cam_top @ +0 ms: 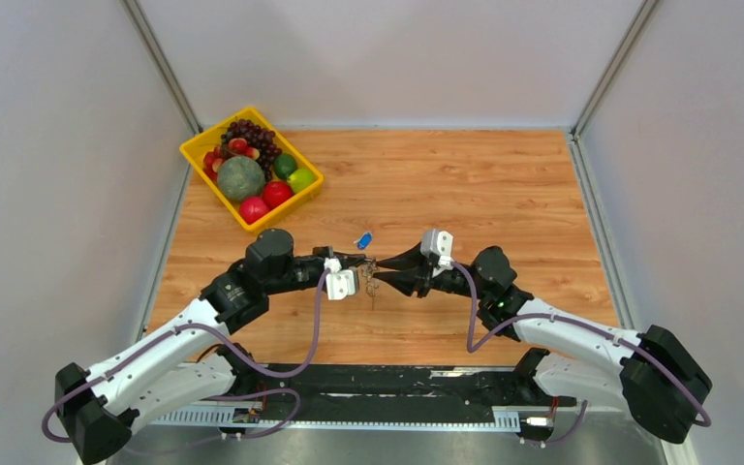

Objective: Remove the keys from the keyring

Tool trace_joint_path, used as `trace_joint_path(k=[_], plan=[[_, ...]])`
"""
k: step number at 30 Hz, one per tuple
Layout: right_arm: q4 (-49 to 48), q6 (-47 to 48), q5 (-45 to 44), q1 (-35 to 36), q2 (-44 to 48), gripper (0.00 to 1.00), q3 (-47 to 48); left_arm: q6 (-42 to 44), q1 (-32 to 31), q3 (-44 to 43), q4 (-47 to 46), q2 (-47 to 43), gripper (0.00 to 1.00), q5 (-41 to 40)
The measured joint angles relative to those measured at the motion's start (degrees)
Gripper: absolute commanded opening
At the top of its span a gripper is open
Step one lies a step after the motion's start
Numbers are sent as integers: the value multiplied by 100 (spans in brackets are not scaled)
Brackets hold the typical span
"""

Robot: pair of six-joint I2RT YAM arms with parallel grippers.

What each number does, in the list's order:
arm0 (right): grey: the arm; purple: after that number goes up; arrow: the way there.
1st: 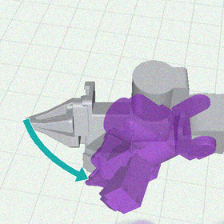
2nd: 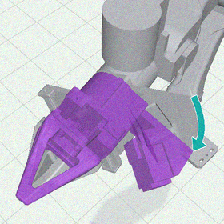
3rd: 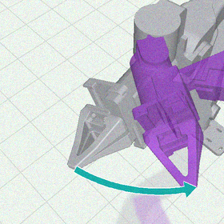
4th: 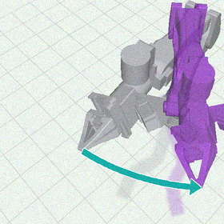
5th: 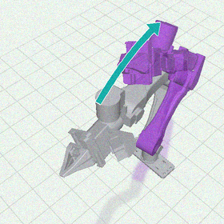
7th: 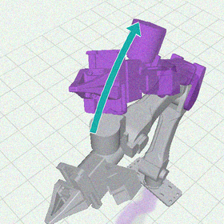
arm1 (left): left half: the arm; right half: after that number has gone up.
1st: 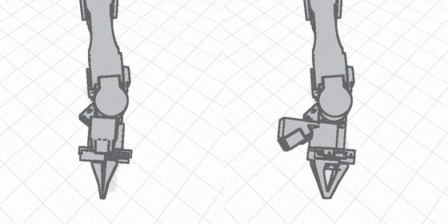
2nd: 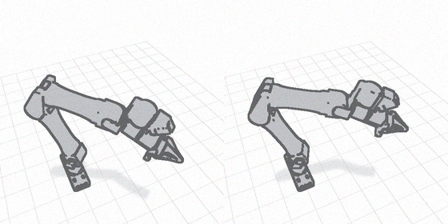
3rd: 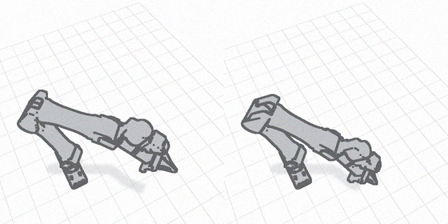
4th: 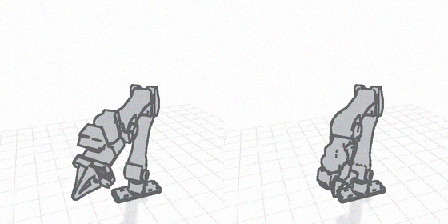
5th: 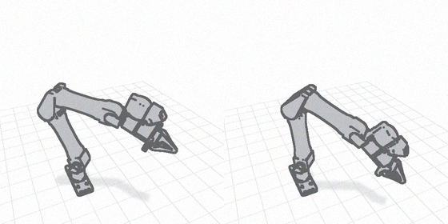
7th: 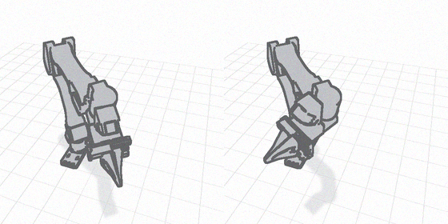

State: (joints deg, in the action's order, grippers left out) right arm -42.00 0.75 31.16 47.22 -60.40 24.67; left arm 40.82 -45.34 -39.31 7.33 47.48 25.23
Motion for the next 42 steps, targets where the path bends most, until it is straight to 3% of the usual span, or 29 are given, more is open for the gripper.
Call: trace_joint_path(k=[4, 9, 18, 24, 42], plan=[[-90, 55, -20, 28, -17, 20, 0, 39, 0, 24, -13, 37, 0, 127], [-94, 114, -13, 35, -17, 0, -2, 90, 0, 28, -42, 37, 0, 210], [57, 240, -120, 37, 33, 0, 0, 66, 0, 138, -103, -57, 0, -48], [-11, 280, -514, 39, 540, 0, -275, -2, -2, 138, -225, -55, 0, -170], [-894, 271, -1073, 98, 1296, 0, -1174, 9, -31, 138, -291, 317, 0, 675]])
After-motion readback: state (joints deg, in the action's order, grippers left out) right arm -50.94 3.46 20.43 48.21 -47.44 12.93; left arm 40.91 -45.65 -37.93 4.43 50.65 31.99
